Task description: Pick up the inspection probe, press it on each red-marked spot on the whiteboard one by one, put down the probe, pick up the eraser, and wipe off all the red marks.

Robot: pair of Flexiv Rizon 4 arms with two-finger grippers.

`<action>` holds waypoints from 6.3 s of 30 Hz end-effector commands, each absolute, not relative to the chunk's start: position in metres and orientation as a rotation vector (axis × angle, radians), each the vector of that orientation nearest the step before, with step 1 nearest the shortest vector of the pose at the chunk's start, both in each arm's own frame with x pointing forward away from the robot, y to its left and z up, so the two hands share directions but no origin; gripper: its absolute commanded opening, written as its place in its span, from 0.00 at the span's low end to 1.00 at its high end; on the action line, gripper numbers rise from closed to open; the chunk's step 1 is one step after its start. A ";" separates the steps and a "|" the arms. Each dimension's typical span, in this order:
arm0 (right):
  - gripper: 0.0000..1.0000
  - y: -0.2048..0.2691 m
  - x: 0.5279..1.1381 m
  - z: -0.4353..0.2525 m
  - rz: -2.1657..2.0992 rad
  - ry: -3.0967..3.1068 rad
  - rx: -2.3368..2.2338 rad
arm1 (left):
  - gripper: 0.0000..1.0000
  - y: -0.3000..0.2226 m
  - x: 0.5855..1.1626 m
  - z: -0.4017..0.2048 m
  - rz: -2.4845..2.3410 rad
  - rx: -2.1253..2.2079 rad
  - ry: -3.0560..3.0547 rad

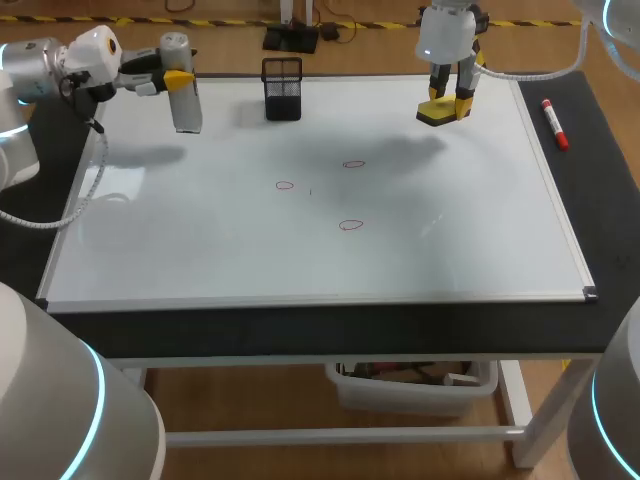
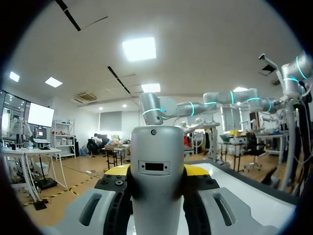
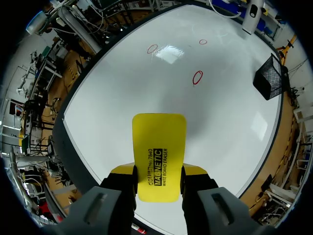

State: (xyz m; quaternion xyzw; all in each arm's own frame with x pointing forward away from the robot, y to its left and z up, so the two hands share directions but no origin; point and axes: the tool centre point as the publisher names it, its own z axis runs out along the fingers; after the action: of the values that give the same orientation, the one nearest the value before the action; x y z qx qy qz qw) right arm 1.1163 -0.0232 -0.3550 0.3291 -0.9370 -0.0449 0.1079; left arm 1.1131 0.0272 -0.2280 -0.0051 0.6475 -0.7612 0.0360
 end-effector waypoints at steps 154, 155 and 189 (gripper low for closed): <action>0.00 0.277 1.000 -0.440 -0.018 -2.260 2.041 | 0.00 0.039 1.113 -0.227 -2.276 -0.155 1.949; 0.00 0.275 1.000 -0.440 -0.019 -2.266 2.033 | 0.00 0.039 1.113 -0.227 -2.276 -0.155 1.949; 0.00 0.246 1.007 -0.397 0.031 -2.380 1.976 | 0.00 0.039 1.113 -0.227 -2.276 -0.155 1.949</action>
State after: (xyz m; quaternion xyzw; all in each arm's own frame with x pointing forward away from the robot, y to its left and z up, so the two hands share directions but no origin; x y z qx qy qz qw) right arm 1.0129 0.2538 -0.4133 0.6372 -0.7701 0.0035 0.0307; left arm 1.1154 0.0399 -0.2293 -0.0493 0.6469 -0.7580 0.0676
